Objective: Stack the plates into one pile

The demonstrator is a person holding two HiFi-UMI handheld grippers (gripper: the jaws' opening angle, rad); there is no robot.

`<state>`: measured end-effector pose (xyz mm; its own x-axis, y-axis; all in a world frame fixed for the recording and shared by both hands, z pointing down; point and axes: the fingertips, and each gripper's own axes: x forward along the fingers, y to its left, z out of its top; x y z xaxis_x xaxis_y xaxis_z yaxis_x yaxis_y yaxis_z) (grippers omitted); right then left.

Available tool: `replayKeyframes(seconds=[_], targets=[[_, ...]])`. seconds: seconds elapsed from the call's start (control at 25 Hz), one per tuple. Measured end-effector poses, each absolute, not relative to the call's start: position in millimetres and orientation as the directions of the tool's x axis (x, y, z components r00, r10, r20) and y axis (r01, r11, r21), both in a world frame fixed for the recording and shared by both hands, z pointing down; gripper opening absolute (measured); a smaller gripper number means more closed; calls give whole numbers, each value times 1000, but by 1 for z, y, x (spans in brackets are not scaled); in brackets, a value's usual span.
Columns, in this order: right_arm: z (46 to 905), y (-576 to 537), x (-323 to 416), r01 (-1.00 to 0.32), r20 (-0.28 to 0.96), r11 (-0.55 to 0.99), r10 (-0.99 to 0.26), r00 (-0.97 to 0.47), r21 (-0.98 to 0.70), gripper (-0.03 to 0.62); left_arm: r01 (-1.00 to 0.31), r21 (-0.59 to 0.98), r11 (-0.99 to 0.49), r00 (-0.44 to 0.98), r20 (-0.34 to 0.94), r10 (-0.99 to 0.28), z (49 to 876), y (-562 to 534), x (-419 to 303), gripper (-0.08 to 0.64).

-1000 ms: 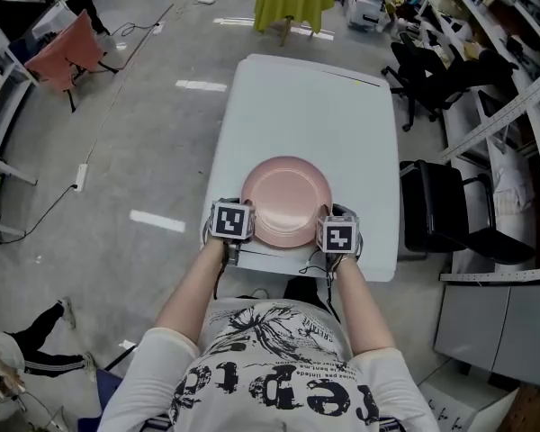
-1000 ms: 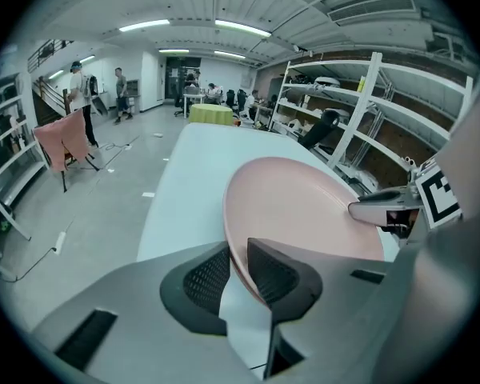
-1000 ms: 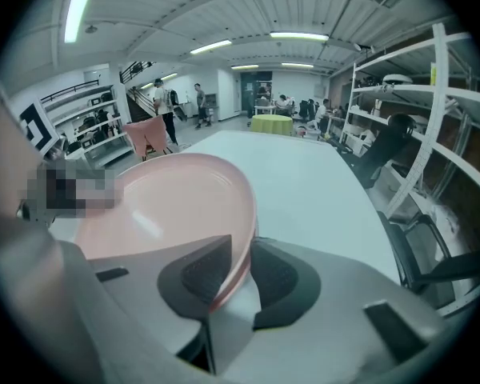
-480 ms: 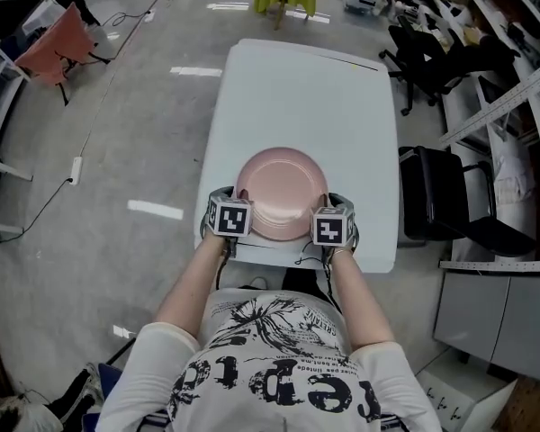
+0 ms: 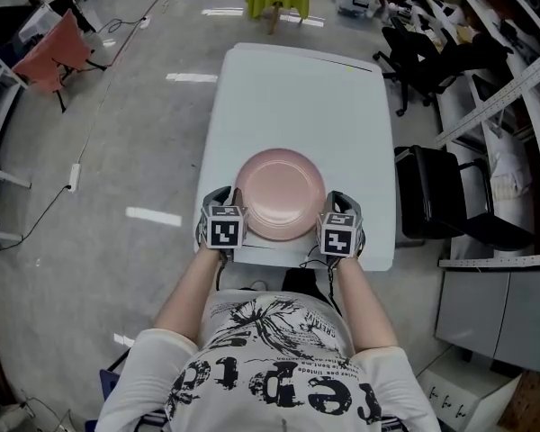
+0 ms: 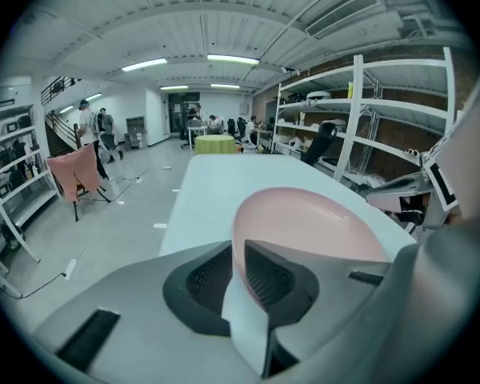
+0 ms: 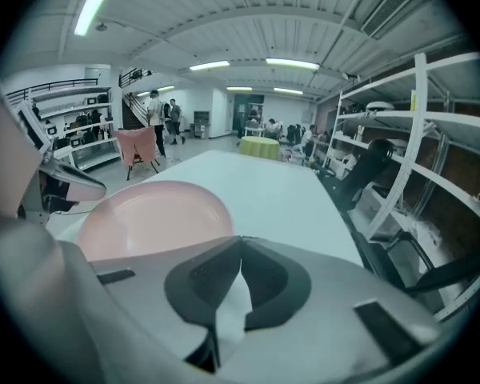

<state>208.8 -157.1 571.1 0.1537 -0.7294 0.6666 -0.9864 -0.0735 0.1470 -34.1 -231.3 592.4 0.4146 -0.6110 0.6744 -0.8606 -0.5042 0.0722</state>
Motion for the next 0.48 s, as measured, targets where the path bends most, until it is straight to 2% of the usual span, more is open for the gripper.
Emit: replayKeyframes(seconds=[0.04,0.08,0.28,0.48], targets=[[564,-156,209,-986,640,-69,-753,152,152,8,-863,72,-501,419,657,-627,586,-231,-35,19],[557,-155,208,-987,613,-61,-778,140,148,8,-862,75,-501,427,640,-639,580,-230,-35,2],[511,-153,188,-992,462,17,-886,42,123,6,-808,139,-572,544,548,-635,539,-219,-27,2],[464,-142,162,-985,342,90,-939,-36,144,6,-712,162,-683,684,379,-623,484,-200,-18,2]])
